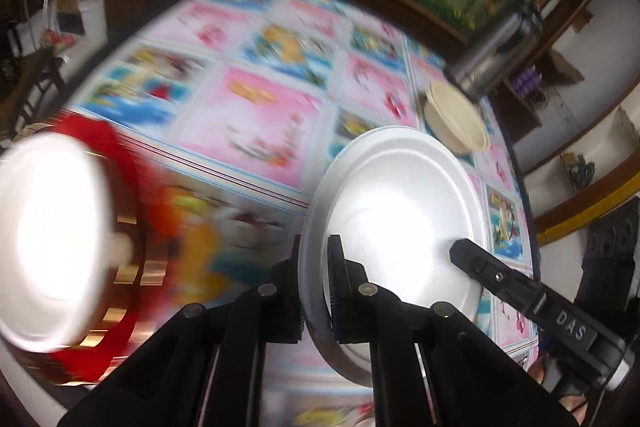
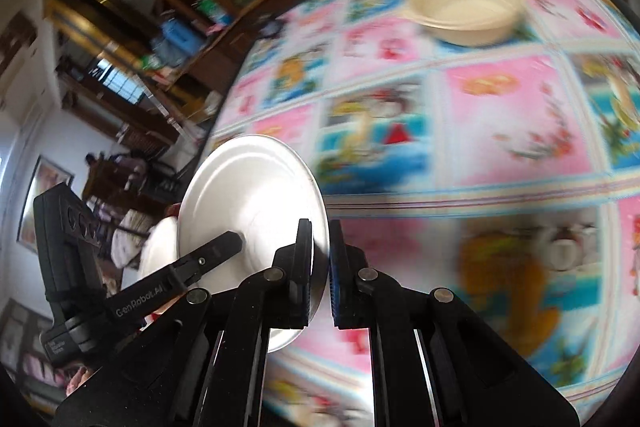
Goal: Organize plates and bowls
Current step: 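Lift the white bowl with both grippers and carry it over the stack, then lower the white bowl onto the stacked dishes with both grippers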
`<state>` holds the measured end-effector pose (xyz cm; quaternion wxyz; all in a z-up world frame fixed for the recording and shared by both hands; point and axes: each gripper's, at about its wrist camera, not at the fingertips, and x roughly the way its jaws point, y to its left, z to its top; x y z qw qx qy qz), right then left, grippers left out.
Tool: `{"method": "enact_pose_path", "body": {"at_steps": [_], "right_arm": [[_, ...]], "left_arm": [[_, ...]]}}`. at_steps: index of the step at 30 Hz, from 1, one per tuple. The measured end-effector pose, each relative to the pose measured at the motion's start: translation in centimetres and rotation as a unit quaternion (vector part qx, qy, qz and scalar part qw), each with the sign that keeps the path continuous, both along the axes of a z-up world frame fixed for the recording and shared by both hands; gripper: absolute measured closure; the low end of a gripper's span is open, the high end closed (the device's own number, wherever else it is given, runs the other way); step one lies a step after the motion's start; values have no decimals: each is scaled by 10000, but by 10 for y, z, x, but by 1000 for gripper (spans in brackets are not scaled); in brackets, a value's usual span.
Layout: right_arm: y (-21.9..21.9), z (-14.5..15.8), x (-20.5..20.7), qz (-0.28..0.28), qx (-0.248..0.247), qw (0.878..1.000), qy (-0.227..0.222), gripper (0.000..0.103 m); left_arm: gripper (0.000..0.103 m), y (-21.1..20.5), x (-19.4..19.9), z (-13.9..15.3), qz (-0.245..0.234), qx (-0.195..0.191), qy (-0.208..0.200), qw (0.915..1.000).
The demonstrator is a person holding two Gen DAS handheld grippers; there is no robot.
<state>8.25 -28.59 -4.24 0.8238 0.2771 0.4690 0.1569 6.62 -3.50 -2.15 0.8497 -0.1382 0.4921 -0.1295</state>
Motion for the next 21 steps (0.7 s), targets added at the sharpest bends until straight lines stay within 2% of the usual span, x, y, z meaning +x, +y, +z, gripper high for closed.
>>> {"method": "enact_pose_path", "body": {"at_steps": [4,9,13,18,21], "right_arm": [[59,19,13,543,309,9980,-110,96],[141,28,27,1178,281,9924,-225,95],[203,24,35,1610,137,9865,-247,95],[243,10,36,1828,-208,9826,-240,95],[249,2,39,1867,-297,9818,-170,95]], "left_arm": [[94,59,-18,25,411,273,-418,9979],[93,123,-30,34,871,699,-570,9921],[93,167,-31,27,1191,799,-434,9887],[92,189,-26,8,1353,865,-166,9869],[90,193,-24,-2,1339,820,-26,9876]]}}
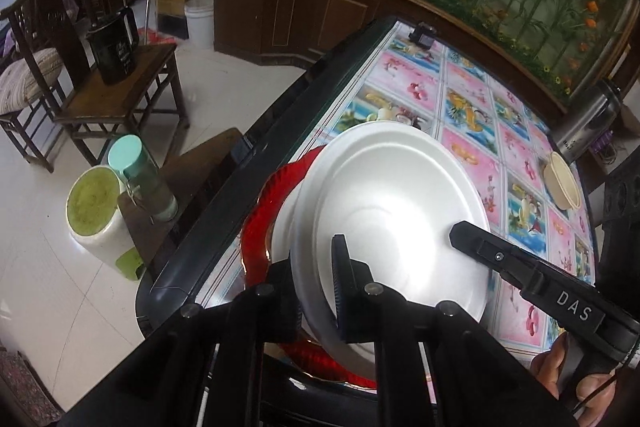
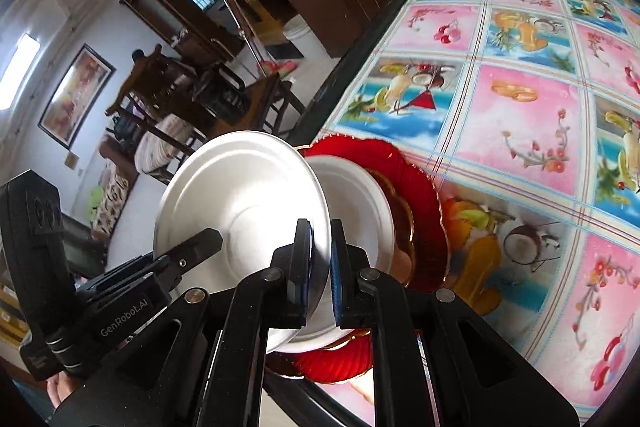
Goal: Organize plates and bowls
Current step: 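Lower the white bowl onto the stacked dishes with both grippers, then open both grippers and withdraw them from the stack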
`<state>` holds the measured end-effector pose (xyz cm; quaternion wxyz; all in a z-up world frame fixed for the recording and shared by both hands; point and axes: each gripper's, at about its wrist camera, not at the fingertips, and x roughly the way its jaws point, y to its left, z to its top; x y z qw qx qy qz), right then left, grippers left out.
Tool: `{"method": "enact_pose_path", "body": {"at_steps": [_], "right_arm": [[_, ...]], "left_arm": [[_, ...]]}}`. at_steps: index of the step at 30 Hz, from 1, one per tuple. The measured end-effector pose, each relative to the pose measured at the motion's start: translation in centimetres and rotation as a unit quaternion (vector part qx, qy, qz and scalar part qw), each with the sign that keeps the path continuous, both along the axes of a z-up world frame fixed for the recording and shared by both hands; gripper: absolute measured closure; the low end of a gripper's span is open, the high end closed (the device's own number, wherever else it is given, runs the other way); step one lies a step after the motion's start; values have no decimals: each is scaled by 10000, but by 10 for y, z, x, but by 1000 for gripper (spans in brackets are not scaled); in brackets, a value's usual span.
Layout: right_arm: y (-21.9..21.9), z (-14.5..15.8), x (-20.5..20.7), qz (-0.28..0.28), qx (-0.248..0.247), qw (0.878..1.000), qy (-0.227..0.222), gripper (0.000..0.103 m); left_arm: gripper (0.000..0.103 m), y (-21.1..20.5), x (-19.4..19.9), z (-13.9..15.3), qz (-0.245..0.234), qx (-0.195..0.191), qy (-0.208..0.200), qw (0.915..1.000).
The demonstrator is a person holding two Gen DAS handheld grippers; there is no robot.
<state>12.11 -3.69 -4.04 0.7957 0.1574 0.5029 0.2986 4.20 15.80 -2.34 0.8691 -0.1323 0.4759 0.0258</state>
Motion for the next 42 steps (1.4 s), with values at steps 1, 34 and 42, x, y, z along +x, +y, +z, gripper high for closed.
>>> {"method": "enact_pose_path", "body": {"at_steps": [1,34,42], "right_arm": [[-1,-2,1,7,-6,10000,33,95],[-174,-46,5,-1928,-72,9812,-16,79],[-264,-69,5,-2586,49,9657,212,79]], "left_arm": [[89,-1,-1,-1,-6,18,14,10000],[76,-120,-5,6,-1120,194,-127,9934],[62,-206,3,-23,-2011,415,358,9780]]}}
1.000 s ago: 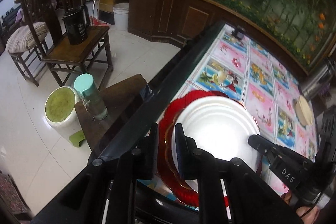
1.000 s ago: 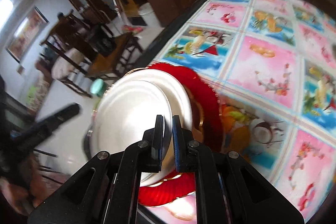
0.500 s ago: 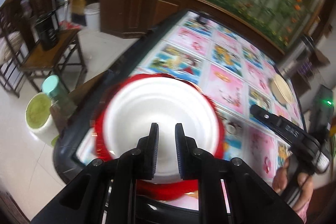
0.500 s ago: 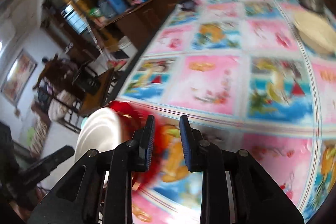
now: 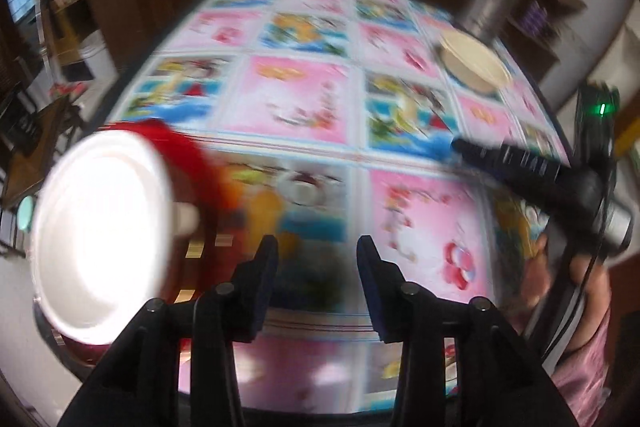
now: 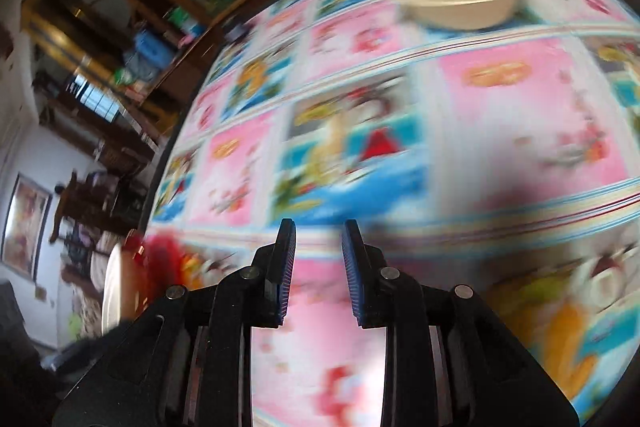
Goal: Organize plates and bowls
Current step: 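Open both grippers and withdraw them from the stack, then move both grippers to the rim of the beige bowl by the kettle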
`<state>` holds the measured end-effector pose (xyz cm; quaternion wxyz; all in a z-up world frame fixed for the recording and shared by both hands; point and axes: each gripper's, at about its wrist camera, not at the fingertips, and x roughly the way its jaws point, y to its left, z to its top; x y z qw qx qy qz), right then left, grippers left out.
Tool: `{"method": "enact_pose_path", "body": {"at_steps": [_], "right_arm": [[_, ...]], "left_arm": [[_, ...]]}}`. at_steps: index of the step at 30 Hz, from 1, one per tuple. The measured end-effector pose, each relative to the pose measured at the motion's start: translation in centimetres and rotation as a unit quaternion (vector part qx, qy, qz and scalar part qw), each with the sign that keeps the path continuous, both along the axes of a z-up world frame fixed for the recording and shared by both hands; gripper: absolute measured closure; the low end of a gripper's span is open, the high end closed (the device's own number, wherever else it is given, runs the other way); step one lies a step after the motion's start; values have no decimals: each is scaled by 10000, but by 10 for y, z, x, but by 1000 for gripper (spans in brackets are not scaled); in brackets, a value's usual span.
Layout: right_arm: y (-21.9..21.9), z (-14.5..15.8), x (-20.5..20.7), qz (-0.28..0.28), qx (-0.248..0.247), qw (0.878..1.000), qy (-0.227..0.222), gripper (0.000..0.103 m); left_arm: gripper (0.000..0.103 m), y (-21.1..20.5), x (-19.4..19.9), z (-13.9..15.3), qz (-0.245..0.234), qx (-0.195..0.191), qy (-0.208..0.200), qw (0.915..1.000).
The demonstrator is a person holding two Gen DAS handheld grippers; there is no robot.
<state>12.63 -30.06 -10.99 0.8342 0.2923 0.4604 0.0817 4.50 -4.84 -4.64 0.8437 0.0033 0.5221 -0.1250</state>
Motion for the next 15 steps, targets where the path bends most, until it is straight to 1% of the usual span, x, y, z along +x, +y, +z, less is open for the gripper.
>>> {"method": "enact_pose_path", "body": {"at_steps": [2,5,7,10,12,15], "right_arm": [[-31,-2,2,-295,104,9995,19,79],[-79,-1,3,-747,286,9968,11,79],[-111,3,4,-1041,340,9940,-38,80],[-148,10,9,-1372,376,9898,-113,80],[-170,16,14,-1537,508,9866,-181,80],[-195,27,31,-1672,771,9825,-281,73]], "left_arm": [[62,-20,5,-11,-190,-28,239,9995],[62,-40,16,-20,-348,-98,528,9980],[62,-51,29,-19,-356,-151,575,9976],[62,-66,55,-10,-200,-274,499,9982],[62,-79,76,-1,-89,-319,423,9986],[59,-103,110,18,-44,-353,189,9992]]}}
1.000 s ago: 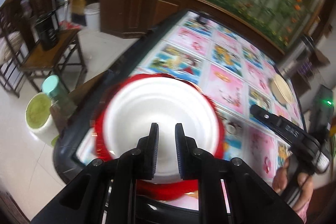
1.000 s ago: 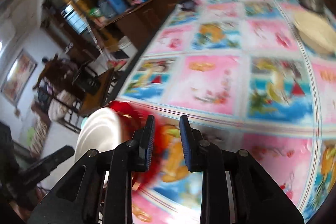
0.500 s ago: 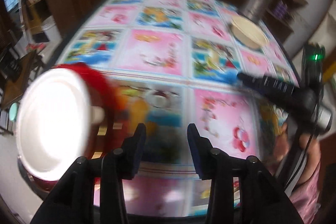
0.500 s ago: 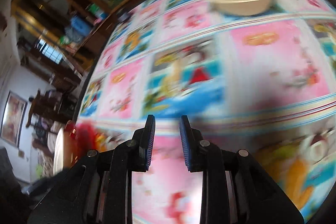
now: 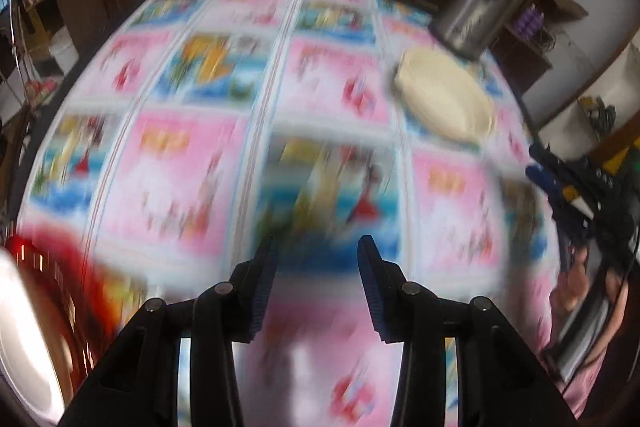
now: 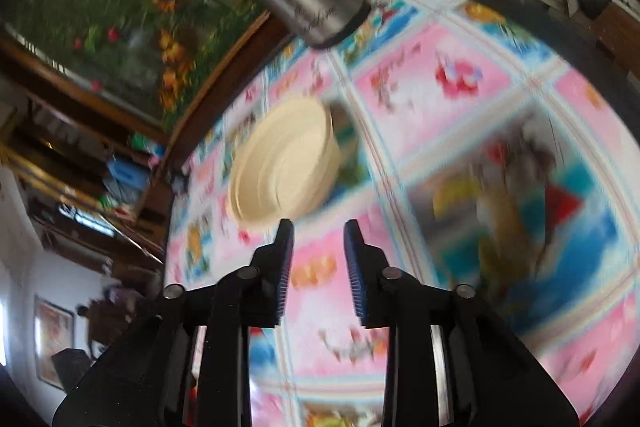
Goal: Organize plates and bowls
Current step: 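Move both grippers to the rim of the beige bowl by the kettle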
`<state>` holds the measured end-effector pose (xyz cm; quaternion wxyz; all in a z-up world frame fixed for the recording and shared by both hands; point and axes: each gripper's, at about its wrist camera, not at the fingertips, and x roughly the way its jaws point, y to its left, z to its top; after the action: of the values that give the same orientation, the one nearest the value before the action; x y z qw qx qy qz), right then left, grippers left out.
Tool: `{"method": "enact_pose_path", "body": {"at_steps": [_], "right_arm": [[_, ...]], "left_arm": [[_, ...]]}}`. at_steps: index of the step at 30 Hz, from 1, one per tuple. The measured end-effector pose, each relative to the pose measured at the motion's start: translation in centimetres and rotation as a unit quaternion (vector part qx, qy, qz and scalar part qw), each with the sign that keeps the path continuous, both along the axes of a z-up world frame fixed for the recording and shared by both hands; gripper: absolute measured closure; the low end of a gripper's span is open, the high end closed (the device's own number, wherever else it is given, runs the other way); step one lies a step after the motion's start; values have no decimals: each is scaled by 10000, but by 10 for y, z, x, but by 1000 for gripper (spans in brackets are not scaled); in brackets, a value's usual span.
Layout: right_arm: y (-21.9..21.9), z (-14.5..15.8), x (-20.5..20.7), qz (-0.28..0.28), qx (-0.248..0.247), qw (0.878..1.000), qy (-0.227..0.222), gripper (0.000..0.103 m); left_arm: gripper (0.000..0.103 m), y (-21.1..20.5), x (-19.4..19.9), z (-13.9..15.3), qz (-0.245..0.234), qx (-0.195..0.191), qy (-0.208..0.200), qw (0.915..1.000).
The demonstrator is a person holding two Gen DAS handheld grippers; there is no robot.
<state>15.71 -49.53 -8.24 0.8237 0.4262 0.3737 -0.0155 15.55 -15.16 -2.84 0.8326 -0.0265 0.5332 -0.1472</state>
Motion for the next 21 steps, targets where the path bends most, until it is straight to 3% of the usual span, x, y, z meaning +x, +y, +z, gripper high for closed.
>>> {"method": "enact_pose_path", "body": {"at_steps": [2,5,9,15,17,21], "right_arm": [[-10,9,22,18,150,9998,-129,73],[-25,8,49,-140,215,9997,57,73],[-31,-2,82,-206,94,9994,277,73],[-40,-16,101,51,29,9991,429,73],[-45,-14,102,91,-90,9988,473,73],[-54,-18,105,176,331,9985,395,73]], "left_arm": [[53,-15,22,9,70,-8,-143,9999],[44,-39,60,17,219,-77,-281,9993],[43,-65,101,10,249,4,-187,9995],[43,-78,149,-14,493,37,99,9987],[43,-83,155,-19,480,63,7,9988],[43,-96,162,-25,321,-20,-38,9995]]}}
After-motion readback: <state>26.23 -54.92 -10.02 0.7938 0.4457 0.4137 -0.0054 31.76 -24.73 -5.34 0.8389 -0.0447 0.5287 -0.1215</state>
